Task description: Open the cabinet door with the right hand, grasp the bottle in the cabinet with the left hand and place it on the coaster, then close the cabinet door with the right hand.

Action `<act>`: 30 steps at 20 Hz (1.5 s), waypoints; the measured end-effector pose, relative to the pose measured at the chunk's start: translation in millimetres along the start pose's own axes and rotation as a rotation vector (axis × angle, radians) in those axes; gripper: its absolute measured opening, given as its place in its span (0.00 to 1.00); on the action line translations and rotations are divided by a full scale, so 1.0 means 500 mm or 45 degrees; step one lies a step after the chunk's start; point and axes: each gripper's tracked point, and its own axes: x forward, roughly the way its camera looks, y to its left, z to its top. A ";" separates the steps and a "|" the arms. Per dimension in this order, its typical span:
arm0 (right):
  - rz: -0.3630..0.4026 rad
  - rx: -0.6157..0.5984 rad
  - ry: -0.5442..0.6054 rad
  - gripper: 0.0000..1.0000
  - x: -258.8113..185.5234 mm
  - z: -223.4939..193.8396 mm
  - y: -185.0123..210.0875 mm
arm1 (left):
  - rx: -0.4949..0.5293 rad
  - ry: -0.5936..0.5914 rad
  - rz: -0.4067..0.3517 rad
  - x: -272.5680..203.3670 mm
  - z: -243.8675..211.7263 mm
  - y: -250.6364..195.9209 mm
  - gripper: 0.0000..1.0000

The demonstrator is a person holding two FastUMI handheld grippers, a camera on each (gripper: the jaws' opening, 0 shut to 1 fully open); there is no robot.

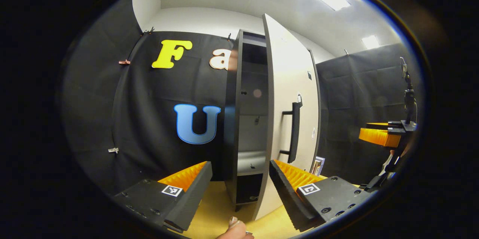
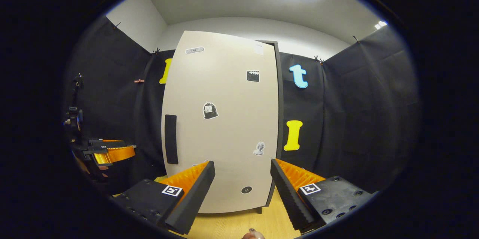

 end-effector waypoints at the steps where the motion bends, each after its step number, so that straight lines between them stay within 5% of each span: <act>1: 0.031 0.011 0.010 0.98 0.006 -0.005 -0.008 | 0.001 -0.005 0.023 -0.005 0.001 -0.012 0.96; 16: 0.328 -0.061 -0.057 0.97 0.061 0.001 -0.049 | 0.026 -0.022 0.311 -0.061 0.011 -0.162 0.96; 30: 0.425 -0.105 -0.039 0.97 0.058 -0.021 -0.017 | 0.003 0.000 0.362 -0.072 0.007 -0.193 0.97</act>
